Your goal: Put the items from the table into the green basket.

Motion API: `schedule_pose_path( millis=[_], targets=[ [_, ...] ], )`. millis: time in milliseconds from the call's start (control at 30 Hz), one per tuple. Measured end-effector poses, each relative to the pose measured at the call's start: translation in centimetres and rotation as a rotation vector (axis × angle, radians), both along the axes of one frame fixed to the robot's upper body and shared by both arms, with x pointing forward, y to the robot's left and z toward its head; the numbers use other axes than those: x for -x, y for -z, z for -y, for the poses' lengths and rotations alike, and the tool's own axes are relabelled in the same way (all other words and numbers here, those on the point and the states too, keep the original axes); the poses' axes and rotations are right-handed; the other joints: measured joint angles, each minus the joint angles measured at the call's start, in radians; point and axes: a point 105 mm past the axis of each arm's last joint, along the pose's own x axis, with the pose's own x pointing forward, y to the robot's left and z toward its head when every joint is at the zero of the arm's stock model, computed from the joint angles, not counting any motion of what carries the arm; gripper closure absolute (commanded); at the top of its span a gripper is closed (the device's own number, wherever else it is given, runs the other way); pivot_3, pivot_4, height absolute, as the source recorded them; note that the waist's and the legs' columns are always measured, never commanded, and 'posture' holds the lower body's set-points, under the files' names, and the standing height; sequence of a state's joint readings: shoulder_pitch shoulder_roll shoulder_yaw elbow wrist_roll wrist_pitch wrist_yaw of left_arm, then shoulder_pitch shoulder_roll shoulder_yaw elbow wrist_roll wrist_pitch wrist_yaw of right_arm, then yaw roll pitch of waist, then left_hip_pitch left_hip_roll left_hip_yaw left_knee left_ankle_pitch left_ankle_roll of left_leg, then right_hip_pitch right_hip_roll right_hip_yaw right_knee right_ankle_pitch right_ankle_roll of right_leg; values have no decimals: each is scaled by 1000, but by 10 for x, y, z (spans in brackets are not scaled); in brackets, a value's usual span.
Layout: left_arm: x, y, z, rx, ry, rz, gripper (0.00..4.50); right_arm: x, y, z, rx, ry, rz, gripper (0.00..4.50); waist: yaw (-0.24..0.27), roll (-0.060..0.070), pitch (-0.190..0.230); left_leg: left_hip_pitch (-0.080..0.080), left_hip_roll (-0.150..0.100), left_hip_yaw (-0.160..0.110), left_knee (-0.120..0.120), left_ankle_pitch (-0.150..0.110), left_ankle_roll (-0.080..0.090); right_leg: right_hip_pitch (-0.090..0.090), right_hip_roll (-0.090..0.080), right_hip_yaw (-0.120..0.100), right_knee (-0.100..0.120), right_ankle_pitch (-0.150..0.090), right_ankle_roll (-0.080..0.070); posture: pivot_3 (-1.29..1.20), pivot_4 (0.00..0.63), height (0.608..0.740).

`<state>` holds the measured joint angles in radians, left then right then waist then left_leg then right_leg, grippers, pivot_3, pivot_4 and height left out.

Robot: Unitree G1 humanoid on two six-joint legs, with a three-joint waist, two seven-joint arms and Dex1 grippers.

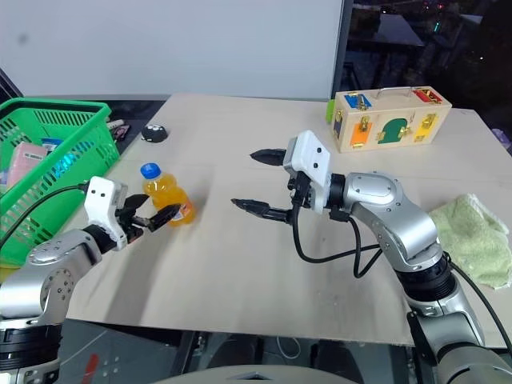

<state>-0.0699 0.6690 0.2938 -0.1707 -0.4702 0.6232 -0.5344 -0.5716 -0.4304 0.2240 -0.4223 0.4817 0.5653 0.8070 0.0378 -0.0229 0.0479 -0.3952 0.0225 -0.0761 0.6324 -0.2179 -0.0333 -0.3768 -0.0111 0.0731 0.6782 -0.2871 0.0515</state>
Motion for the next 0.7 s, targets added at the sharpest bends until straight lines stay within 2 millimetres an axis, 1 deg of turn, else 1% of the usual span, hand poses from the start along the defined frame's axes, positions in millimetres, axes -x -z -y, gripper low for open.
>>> schedule_pose_path(
  millis=[67,233,333,367,400,533,600,700],
  targets=[
    [-5,4,1,-4,-6,-4,24,0,-1,0,-1,1,3,0,-1,0,0,0,0,0,0,0,0,0,0,0,0,0,0,91,0,740],
    [-18,4,1,-4,-22,11,24,0,-1,0,-3,2,3,0,-2,0,0,0,0,0,0,0,0,0,1,0,0,0,0,93,0,740],
    [-24,6,6,4,-3,17,830,0,-1,0,-3,1,3,0,-2,0,0,0,0,0,0,0,0,0,0,0,0,0,0,93,0,740],
    [-24,7,7,8,1,20,1240,0,-1,0,-4,1,3,0,-2,0,0,0,0,0,0,0,0,0,0,0,0,0,0,93,0,740],
    [-25,7,7,11,3,24,1523,0,-1,0,-4,2,3,0,-2,0,0,0,0,0,0,0,0,0,0,0,0,0,0,80,0,740],
    [-23,7,4,22,4,35,1524,0,-1,0,-3,2,3,0,-4,0,0,0,0,0,0,0,0,0,0,0,0,0,0,91,0,740],
    [-16,7,0,26,-2,42,1524,1,-1,0,-3,0,3,0,-13,0,0,-1,0,0,0,0,0,0,0,0,0,0,0,108,0,740],
    [-11,-1,-7,42,-18,69,1524,1,0,0,-1,-3,2,0,-21,0,0,-2,0,-2,0,0,0,-1,0,-1,0,0,0,130,0,740]
  ],
)
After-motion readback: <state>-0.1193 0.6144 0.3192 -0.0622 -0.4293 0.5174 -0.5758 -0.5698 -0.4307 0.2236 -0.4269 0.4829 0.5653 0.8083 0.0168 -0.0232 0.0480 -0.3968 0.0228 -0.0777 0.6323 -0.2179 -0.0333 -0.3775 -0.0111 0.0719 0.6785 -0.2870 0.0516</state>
